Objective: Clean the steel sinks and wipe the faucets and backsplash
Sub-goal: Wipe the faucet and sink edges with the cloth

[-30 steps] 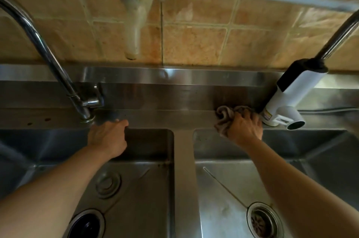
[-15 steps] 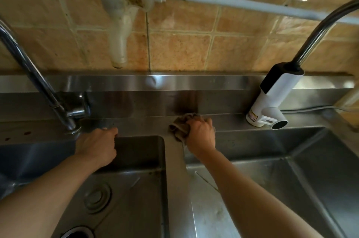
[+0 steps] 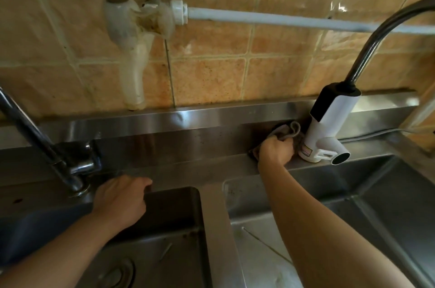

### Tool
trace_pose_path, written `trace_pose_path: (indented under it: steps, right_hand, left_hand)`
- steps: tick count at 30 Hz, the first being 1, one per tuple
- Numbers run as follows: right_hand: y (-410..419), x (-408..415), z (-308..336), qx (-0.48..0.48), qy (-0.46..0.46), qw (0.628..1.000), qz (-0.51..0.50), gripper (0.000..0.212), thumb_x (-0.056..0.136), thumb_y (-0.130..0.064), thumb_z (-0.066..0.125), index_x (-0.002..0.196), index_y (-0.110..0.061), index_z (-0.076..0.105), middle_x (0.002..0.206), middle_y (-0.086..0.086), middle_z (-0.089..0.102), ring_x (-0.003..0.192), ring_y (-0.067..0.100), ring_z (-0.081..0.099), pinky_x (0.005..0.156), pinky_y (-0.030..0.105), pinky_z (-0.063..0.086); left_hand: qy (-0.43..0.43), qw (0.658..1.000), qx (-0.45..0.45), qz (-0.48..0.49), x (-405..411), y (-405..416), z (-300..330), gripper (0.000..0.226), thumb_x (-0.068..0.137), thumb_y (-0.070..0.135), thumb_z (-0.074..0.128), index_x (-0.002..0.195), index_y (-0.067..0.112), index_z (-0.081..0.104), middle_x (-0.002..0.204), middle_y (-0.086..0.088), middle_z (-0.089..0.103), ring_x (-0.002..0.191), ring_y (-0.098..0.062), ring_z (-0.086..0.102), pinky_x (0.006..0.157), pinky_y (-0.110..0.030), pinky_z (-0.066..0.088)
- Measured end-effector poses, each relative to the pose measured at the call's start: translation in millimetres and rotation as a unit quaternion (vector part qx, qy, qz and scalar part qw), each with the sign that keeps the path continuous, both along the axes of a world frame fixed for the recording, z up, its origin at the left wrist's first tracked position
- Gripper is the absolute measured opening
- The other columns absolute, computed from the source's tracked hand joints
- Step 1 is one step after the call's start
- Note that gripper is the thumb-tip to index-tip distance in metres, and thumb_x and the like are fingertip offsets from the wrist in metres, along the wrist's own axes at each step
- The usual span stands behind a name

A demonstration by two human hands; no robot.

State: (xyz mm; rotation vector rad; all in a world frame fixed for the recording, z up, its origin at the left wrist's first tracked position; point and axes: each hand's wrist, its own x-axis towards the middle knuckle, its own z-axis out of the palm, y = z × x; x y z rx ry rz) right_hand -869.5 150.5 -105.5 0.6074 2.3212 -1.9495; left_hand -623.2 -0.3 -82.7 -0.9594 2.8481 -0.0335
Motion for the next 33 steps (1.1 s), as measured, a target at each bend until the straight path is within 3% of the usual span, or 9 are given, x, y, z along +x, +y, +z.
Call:
trace_pose_path:
  steps: [3,7,11,14,18,24,29,33]
  right_hand:
    - [-24.7,44.1,3.7,0.054,0.038,0.993,0.093,0.041,0.099,-0.018,0.042,0.138,-0.006,0.039,0.145,0.021,0.026,0.128,0.040,0.036,0.111,0.045,0.030]
    - [-56.0,93.0,1.6,0.049,0.067,0.979,0.185,0.047,0.098,-0.014,0.044,0.139,0.002,0.028,0.151,0.021,0.007,0.134,0.038,0.023,0.112,0.041,0.024]
    - [-42.5,49.7,19.2,0.098,0.059,0.988,0.101,0.049,0.090,0.002,0.042,0.136,0.000,0.025,0.149,0.022,0.007,0.129,0.040,0.022,0.110,0.045,0.023]
    - [-15.0,4.1,27.1,0.174,0.076,0.981,0.048,0.064,0.087,0.001,0.047,0.143,0.000,0.017,0.147,0.025,0.009,0.125,0.041,0.025,0.111,0.046,0.021]
    - [-7.6,-4.9,30.1,0.207,0.104,0.972,0.041,0.066,0.090,0.000,0.043,0.147,0.000,0.010,0.148,0.028,0.006,0.126,0.042,0.023,0.112,0.045,0.018]
    - [-60.5,86.4,24.2,0.239,0.214,0.920,0.225,0.071,0.089,0.005,0.041,0.151,-0.015,0.014,0.150,0.021,-0.017,0.135,0.041,0.004,0.114,0.045,0.010]
    - [-39.5,59.0,27.4,0.243,0.268,0.913,0.187,0.062,0.089,-0.001,0.046,0.147,-0.014,0.028,0.150,0.018,0.002,0.130,0.037,0.018,0.105,0.049,0.029]
    - [-8.0,14.3,37.1,0.241,0.219,0.942,0.080,0.060,0.088,-0.001,0.046,0.144,-0.019,0.036,0.149,0.018,0.009,0.123,0.040,0.025,0.102,0.050,0.028]
  left_hand:
    - [0.009,1.000,-0.003,-0.001,1.3,-3.9,2.3,0.052,0.091,0.022,0.048,0.138,0.043,0.041,0.131,0.005,0.056,0.118,-0.016,0.055,0.092,-0.027,0.044]
    - [-0.006,1.000,-0.003,-0.001,-4.1,-6.4,3.8,0.047,0.090,0.026,0.049,0.133,0.044,0.047,0.130,0.006,0.057,0.117,-0.017,0.056,0.091,-0.029,0.045]
    - [-0.015,1.000,-0.016,-0.015,-8.1,-6.9,3.5,0.042,0.089,0.026,0.048,0.127,0.044,0.053,0.125,0.007,0.060,0.113,-0.016,0.059,0.086,-0.027,0.046]
    - [-0.017,0.999,-0.019,-0.025,-9.5,-9.1,2.3,0.039,0.089,0.026,0.048,0.124,0.042,0.056,0.120,0.009,0.062,0.109,-0.014,0.060,0.085,-0.027,0.047]
    - [-0.016,0.999,-0.019,-0.036,-9.8,-8.2,1.6,0.038,0.088,0.027,0.049,0.123,0.040,0.056,0.120,0.009,0.062,0.111,-0.014,0.059,0.086,-0.027,0.047]
    - [-0.017,0.999,-0.026,-0.041,-8.3,-9.5,2.8,0.040,0.090,0.025,0.048,0.127,0.041,0.054,0.119,0.009,0.062,0.109,-0.012,0.059,0.082,-0.024,0.047]
    - [-0.016,0.999,-0.028,-0.037,-8.4,-8.7,5.9,0.039,0.091,0.022,0.046,0.124,0.041,0.056,0.118,0.009,0.063,0.110,-0.012,0.059,0.082,-0.024,0.045]
    - [-0.013,0.999,-0.015,-0.040,-4.9,-10.4,1.9,0.040,0.092,0.021,0.047,0.126,0.040,0.056,0.117,0.008,0.063,0.108,-0.014,0.059,0.082,-0.025,0.046]
